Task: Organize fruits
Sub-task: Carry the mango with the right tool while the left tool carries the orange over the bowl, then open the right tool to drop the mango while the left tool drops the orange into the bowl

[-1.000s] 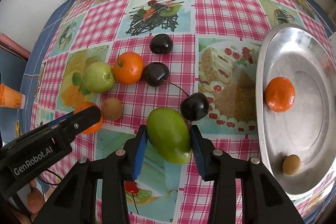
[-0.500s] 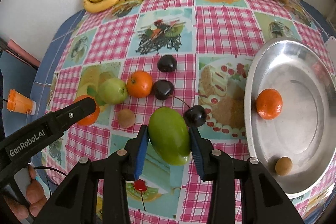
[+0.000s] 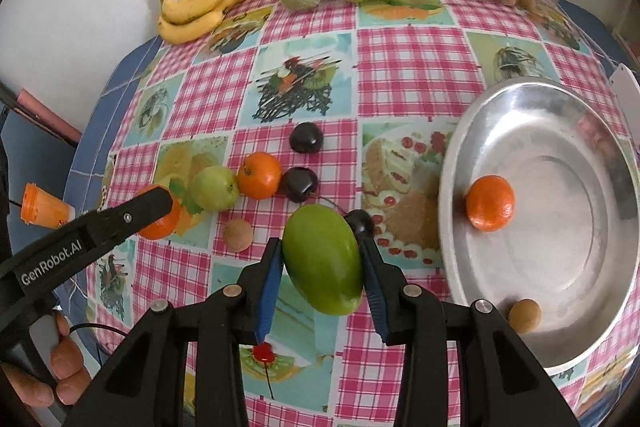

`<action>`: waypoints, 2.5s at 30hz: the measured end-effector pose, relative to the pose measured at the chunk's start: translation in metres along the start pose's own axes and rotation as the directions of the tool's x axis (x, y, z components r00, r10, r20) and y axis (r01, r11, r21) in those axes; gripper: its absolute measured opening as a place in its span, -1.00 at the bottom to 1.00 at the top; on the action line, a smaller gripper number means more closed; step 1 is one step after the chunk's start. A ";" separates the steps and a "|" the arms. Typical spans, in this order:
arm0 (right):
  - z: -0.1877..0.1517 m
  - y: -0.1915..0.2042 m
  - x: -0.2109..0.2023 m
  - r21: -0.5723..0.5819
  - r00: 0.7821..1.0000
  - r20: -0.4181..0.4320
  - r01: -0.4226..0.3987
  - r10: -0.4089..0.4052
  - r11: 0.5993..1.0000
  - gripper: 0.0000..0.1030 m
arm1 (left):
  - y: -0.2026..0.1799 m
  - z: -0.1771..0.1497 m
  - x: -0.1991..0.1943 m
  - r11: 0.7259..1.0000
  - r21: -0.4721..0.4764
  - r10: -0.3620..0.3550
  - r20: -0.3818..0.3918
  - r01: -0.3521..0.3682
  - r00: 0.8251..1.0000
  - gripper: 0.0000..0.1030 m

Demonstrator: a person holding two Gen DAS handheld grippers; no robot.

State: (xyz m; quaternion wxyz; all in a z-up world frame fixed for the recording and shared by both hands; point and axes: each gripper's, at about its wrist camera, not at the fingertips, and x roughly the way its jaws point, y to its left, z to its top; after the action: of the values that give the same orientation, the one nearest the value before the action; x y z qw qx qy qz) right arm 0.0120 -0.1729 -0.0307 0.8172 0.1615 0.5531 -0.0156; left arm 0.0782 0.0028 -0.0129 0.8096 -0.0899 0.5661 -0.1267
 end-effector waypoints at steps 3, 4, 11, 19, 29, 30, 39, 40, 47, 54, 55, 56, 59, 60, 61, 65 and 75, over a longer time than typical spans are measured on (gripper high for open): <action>0.001 -0.011 -0.005 0.032 1.000 0.012 -0.008 0.008 0.999 -0.22 | -0.009 -0.002 0.000 1.000 0.019 0.000 0.001 0.000 1.000 -0.19; 0.001 -0.018 -0.008 0.054 1.000 0.017 -0.015 0.014 0.998 -0.21 | -0.013 -0.003 0.000 1.000 0.029 -0.001 0.000 0.001 1.000 -0.19; 0.000 -0.067 -0.026 0.178 0.999 0.052 -0.002 -0.007 0.984 -0.21 | -0.053 -0.014 0.002 0.991 0.130 -0.024 -0.014 0.026 1.000 -0.19; -0.011 -0.135 -0.046 0.346 0.995 0.083 0.020 -0.051 0.938 -0.21 | -0.103 -0.034 0.007 0.963 0.262 -0.055 -0.037 0.063 0.998 -0.19; -0.021 -0.175 -0.066 0.429 0.984 0.096 0.097 -0.152 0.898 -0.21 | -0.162 -0.056 0.014 0.903 0.411 -0.106 -0.077 0.128 0.991 -0.19; -0.023 -0.178 -0.068 0.434 0.983 0.098 0.098 -0.155 0.896 -0.21 | -0.168 -0.057 0.014 0.894 0.428 -0.108 -0.077 0.131 0.991 -0.19; -0.022 -0.192 -0.067 0.446 0.979 0.093 0.122 -0.182 0.886 -0.21 | -0.204 -0.066 0.029 0.825 0.555 -0.096 -0.040 0.102 0.995 -0.19; -0.021 -0.192 -0.066 0.441 0.978 0.096 0.126 -0.186 0.889 -0.21 | -0.207 -0.068 0.032 0.816 0.569 -0.092 -0.041 0.098 0.995 -0.19; -0.013 -0.192 -0.059 0.421 0.974 0.112 0.134 -0.198 0.897 -0.21 | -0.218 -0.076 0.050 0.787 0.610 -0.076 -0.053 0.093 0.996 -0.19; -0.008 -0.194 -0.047 0.409 0.971 0.115 0.146 -0.210 0.901 -0.21 | -0.222 -0.079 0.059 0.784 0.611 -0.078 -0.074 0.107 0.994 -0.19; -0.008 -0.195 -0.046 0.410 0.971 0.114 0.146 -0.209 0.900 -0.21 | -0.223 -0.079 0.060 0.783 0.612 -0.081 -0.077 0.111 0.994 -0.19; -0.008 -0.195 -0.045 0.414 0.972 0.113 0.143 -0.206 0.899 -0.21 | -0.223 -0.079 0.060 0.782 0.613 -0.084 -0.080 0.115 0.993 -0.19; -0.008 -0.197 -0.043 0.416 0.973 0.105 0.147 -0.208 0.897 -0.21 | -0.224 -0.080 0.063 0.781 0.613 -0.081 -0.090 0.119 0.993 -0.18; -0.007 -0.198 -0.043 0.419 0.973 0.101 0.149 -0.209 0.896 -0.21 | -0.224 -0.081 0.064 0.780 0.614 -0.080 -0.094 0.121 0.992 -0.18; -0.007 -0.198 -0.042 0.421 0.973 0.100 0.148 -0.208 0.895 -0.21 | -0.224 -0.081 0.064 0.779 0.615 -0.077 -0.097 0.120 0.992 -0.18; -0.006 -0.198 -0.040 0.428 0.974 0.089 0.151 -0.208 0.891 -0.21 | -0.224 -0.083 0.067 0.778 0.617 -0.070 -0.103 0.119 0.992 -0.18; -0.006 -0.198 -0.033 0.433 0.977 0.062 0.156 -0.202 0.888 -0.20 | -0.223 -0.084 0.073 0.784 0.608 -0.053 -0.136 0.126 0.989 -0.18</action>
State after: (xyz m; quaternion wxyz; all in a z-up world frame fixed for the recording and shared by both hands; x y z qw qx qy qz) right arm -0.0470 -0.3641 -0.0515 0.7852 0.2831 0.5048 -0.2200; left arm 0.0005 -0.2319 -0.0429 0.7549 0.1590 0.5333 -0.3471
